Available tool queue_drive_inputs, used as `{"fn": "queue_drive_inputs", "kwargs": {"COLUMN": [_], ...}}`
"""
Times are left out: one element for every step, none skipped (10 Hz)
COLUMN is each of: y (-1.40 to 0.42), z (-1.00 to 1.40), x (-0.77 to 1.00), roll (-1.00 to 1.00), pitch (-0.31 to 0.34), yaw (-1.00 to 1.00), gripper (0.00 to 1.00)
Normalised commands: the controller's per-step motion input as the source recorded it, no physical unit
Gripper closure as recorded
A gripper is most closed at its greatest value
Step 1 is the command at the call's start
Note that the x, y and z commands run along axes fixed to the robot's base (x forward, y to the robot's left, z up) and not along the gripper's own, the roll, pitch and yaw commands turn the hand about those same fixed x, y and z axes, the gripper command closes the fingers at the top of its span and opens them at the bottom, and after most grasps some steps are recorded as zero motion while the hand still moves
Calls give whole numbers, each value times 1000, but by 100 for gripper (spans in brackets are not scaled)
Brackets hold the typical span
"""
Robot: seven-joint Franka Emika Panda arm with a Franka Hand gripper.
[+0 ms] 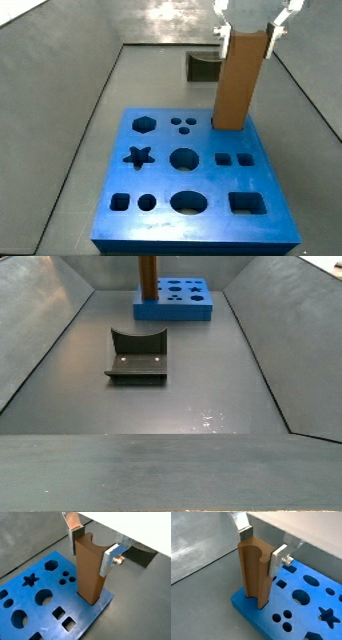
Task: Pick up the arch object. Move up. Move to above the board. Insert the arch object.
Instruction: Insert the arch object.
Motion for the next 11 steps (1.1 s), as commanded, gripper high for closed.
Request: {"fn": "queue_drive_inputs", "kwargs": {"y": [0,-86,-140,-140,-140,-137,-109,0,0,0,0], "z": [-320,-589,-737,-694,-646,-677,-760,0,0,0,0], "x": [0,0,0,0,71,117,46,-43,-29,0,0], "roll": [26,187,290,326,351,331,297,0,10,4,0], "pitch": [-13,-17,-34,-37,-29,-20,-4,-34,0,0,0], "yaw": [0,0,0,0,0,-6,0,0,0,0,0], "gripper": [100,100,100,100,100,100,100,100,100,100,100]}}
